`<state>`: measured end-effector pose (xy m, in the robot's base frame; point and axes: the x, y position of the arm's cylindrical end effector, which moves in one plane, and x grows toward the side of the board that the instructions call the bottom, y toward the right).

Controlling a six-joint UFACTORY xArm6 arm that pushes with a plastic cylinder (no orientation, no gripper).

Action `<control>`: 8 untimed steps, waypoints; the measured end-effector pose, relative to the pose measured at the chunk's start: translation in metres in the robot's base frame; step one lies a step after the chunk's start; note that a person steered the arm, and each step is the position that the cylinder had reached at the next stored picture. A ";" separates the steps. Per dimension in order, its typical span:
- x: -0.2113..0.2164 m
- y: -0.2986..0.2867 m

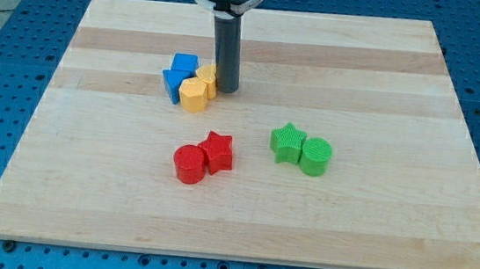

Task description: Drag the green blocks below the red blocks

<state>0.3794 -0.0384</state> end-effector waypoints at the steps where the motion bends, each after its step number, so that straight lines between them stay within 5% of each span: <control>1: 0.004 0.033; 4: 0.055 0.121; 8: 0.117 0.075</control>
<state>0.4961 0.0363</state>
